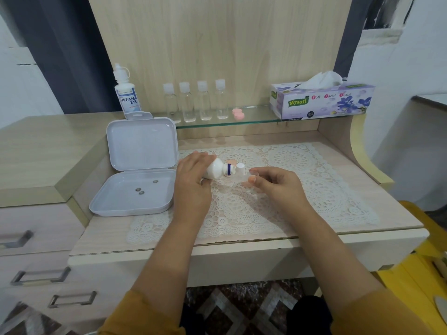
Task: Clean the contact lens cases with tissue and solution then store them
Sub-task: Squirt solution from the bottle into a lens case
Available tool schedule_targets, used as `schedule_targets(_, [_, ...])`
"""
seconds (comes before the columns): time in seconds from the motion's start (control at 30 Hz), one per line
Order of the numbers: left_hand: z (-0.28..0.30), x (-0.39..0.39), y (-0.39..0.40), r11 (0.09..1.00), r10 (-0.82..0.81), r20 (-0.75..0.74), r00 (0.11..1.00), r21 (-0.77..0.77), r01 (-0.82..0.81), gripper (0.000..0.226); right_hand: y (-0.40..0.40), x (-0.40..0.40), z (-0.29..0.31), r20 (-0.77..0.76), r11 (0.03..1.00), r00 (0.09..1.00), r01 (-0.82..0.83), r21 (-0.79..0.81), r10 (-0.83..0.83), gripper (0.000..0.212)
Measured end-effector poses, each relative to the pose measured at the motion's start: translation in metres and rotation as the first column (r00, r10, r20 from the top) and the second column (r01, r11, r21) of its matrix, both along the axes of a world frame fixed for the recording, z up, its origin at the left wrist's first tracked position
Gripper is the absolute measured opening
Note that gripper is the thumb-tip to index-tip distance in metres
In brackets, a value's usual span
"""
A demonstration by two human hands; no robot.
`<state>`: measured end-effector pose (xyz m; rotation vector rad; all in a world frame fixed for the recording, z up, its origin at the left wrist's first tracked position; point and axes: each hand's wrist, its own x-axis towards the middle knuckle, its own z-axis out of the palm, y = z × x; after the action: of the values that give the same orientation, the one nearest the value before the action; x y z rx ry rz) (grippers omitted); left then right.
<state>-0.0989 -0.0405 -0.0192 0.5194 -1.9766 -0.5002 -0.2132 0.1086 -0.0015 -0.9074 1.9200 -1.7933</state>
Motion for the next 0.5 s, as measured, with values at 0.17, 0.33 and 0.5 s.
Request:
schedule_targets(0.17, [0.0002, -0.0001, -0.0006, 1.000, 0.000, 0.009, 1.000, 0.012, -0.001, 0.051, 0.0003, -0.0002, 0.0001, 0.003, 1.000, 1.000, -0.003, -0.005, 0.003, 0.013])
schedule_targets(0.33, [0.0013, 0.0006, 0.0020, 0.994, -0.023, 0.021, 1.000, 0.110, 0.021, 0.051, -0.0002, -0.0008, -0.0013, 0.017, 1.000, 1.000, -0.003, -0.027, 0.004, 0.012])
schedule_targets(0.5, [0.0049, 0.0009, 0.0031, 0.979, -0.033, 0.000, 0.999, 0.203, 0.033, 0.055, -0.0004, -0.0013, -0.0015, 0.025, 0.999, 0.999, -0.021, -0.034, 0.022, 0.011])
